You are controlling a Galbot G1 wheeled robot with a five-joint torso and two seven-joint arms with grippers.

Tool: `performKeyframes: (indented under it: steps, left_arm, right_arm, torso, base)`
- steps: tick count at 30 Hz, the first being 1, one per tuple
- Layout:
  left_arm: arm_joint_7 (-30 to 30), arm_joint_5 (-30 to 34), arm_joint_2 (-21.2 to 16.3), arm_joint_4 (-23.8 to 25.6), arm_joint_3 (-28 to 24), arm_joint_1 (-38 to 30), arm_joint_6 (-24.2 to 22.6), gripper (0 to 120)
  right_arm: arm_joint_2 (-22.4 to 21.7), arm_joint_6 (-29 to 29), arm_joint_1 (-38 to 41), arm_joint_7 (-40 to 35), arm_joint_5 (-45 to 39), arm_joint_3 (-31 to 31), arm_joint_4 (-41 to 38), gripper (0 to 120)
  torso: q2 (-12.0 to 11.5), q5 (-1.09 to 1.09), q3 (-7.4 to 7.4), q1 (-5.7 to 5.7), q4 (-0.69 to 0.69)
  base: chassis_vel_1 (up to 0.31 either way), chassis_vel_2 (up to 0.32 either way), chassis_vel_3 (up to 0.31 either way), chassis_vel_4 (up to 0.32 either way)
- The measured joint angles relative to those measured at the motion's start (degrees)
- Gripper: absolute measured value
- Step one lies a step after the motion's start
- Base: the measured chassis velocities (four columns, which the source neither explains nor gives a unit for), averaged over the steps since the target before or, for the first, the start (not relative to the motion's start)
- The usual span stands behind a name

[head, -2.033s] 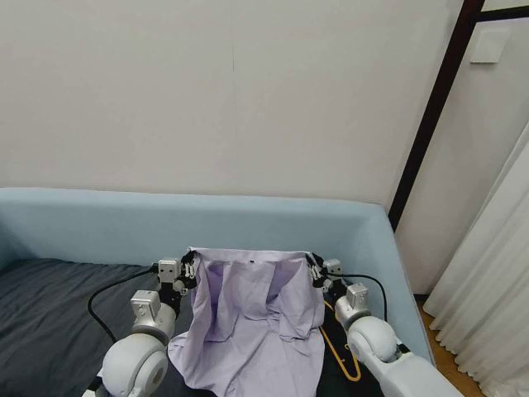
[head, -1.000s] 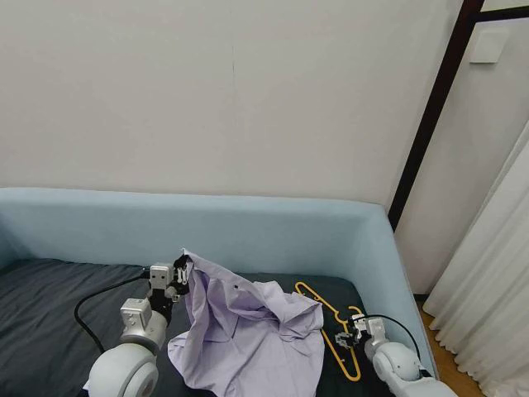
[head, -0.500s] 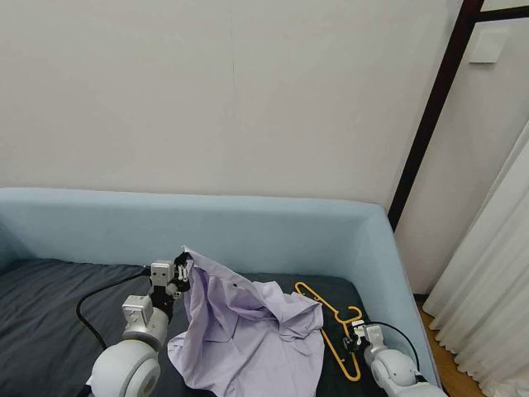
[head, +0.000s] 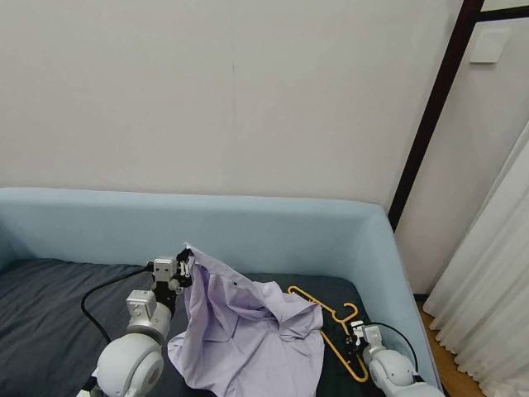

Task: Pick up the clothes from the sofa and hang them on the clothes hanger.

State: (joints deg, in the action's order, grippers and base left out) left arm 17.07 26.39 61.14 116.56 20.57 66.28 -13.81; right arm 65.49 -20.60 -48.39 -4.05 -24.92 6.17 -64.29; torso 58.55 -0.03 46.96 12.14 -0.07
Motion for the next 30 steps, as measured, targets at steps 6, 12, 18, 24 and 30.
performKeyframes:
  steps: [6, 12, 18, 24, 30]
  left_arm:
    - [0.0, 0.2, -0.2, -0.2, -0.2, -0.5, 0.0, 0]
    - [0.0, 0.3, -0.3, 0.2, -0.1, -0.4, 0.0, 0]
    - [0.0, 1.1, -0.8, 0.6, 0.3, -0.5, 0.0, 0]
    - [0.4, 2.1, -1.2, 0.9, 0.6, -0.9, 0.0, 0]
    - [0.6, 2.6, -1.1, 1.6, 0.7, -0.6, -0.1, 0]
  right_arm:
    - [-1.1, 9.3, 1.2, -5.3, 0.1, 1.0, -4.1, 4]
    - [-4.7, 13.9, -1.5, -9.2, 8.6, 3.6, -15.3, 4]
    - [-10.3, 20.7, -9.2, -6.8, 15.3, 4.7, -28.4, 4]
    - [-14.7, 29.3, -17.2, -5.0, 31.4, 3.6, -35.3, 4]
    - [-14.1, 33.1, -18.6, -7.8, 45.0, 0.9, -34.2, 4]
  torso:
    - [0.0, 0.0, 0.0, 0.0, 0.02]
    - [0.0, 0.0, 0.0, 0.0, 0.01]
    - [0.0, -0.01, 0.0, 0.0, 0.0]
    - [0.0, -0.01, -0.01, 0.0, -0.01]
    - [0.0, 0.0, -0.01, 0.0, 0.01]
  base:
    - [0.0, 0.0, 0.0, 0.0]
    - [0.0, 0.0, 0.0, 0.0]
    - [0.0, 0.0, 0.0, 0.0]
    - [0.0, 0.0, 0.0, 0.0]
    - [0.0, 0.0, 0.0, 0.0]
